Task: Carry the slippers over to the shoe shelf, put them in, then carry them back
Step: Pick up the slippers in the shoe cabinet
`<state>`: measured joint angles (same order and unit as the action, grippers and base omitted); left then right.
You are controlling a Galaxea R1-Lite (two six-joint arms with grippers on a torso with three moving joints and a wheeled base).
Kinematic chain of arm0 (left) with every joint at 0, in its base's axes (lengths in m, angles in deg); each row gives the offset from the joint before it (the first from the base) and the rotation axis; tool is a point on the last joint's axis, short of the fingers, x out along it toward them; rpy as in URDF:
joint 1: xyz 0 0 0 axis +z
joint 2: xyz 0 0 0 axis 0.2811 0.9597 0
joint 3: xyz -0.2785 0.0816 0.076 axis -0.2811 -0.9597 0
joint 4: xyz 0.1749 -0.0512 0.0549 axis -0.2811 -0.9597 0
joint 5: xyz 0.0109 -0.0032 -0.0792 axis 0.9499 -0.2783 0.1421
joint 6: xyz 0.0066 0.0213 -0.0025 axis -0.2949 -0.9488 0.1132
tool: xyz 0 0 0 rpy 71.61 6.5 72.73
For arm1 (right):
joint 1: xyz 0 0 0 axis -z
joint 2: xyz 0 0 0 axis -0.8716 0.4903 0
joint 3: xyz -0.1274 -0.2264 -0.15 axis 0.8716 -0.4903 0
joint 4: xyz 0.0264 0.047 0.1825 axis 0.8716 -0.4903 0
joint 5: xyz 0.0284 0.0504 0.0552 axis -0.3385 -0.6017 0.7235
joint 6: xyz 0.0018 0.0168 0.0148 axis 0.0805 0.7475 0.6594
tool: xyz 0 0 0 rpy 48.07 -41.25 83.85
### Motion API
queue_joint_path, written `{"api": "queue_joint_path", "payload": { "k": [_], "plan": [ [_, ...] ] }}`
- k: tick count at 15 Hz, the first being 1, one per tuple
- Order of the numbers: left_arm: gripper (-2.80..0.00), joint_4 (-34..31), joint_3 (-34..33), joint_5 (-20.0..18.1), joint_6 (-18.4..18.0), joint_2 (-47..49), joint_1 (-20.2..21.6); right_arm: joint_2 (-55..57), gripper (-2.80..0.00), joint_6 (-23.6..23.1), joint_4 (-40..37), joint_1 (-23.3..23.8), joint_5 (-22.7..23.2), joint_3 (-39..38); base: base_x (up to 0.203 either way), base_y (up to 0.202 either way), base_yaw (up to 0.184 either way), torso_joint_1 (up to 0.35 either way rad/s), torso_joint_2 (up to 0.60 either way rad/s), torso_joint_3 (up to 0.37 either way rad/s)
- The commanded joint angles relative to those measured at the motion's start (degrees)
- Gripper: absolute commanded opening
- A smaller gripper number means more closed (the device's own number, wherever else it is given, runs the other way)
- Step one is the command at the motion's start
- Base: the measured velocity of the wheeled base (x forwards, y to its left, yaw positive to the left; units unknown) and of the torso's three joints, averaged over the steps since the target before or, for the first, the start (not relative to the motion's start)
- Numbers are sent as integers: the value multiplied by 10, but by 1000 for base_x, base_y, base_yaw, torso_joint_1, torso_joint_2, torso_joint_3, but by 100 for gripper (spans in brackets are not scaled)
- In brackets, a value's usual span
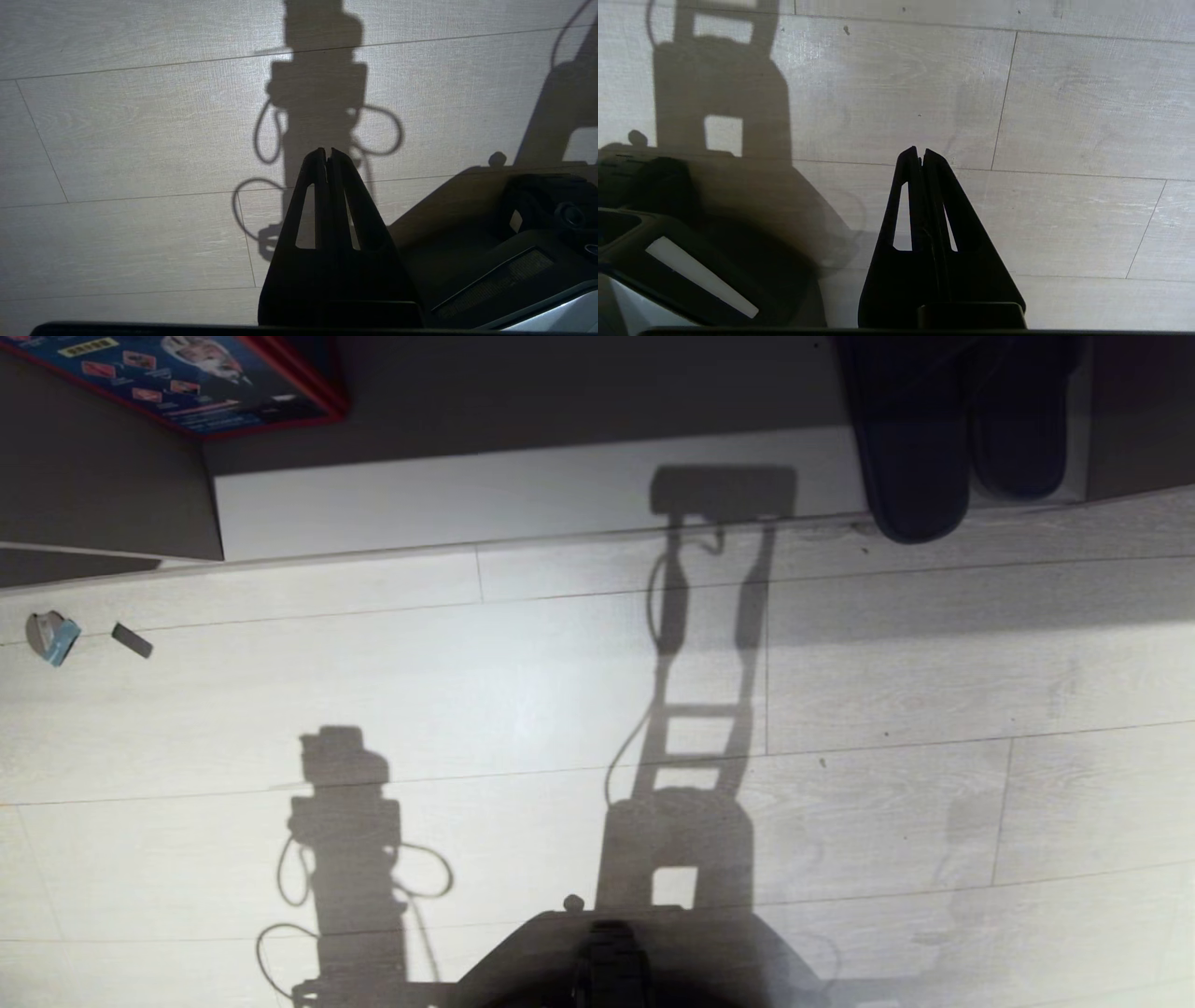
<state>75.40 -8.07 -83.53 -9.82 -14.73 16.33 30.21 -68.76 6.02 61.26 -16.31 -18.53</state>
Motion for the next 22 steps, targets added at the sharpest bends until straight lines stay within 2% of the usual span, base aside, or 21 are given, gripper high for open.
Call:
{"api": "queue_joint_path", "payload": {
  "k": [1, 6, 9, 11, 12, 14, 16, 22],
  "plan": [
    [-280, 0, 0, 0, 0, 0, 0, 24, -280, 0, -7, 0, 3, 47, 0, 0, 0, 0, 0, 0],
    [-280, 0, 0, 0, 0, 0, 0, 270, -280, -6, 29, -1, 35, 195, 0, 0, 0, 0, 0, 0],
    [-280, 0, 0, 0, 0, 0, 0, 453, -280, -29, 128, -1, 46, 263, 0, 0, 0, 0, 0, 0],
    [-280, 0, 0, 0, 0, 0, 0, 562, -280, -60, 213, 0, 50, 315, 0, 0, 0, 0, 0, 0],
    [-280, 0, 0, 0, 0, 0, 0, 606, 0, -77, 248, 0, 51, 346, 0, 0, 0, 0, 0, 0],
    [-280, 0, 0, 0, 0, 0, 0, 680, 0, -105, 315, -1, 51, 419, 0, 0, 0, 0, 0, 0],
    [-280, 0, 0, 0, 0, 0, 0, 721, 0, -118, 348, 0, 50, 481, 0, 0, 0, 0, 0, 0],
    [-280, 0, 0, 0, 0, 0, 0, 821, 0, -112, 357, -1, 46, 601, 0, 0, 0, 0, 0, 0]
  ]
}}
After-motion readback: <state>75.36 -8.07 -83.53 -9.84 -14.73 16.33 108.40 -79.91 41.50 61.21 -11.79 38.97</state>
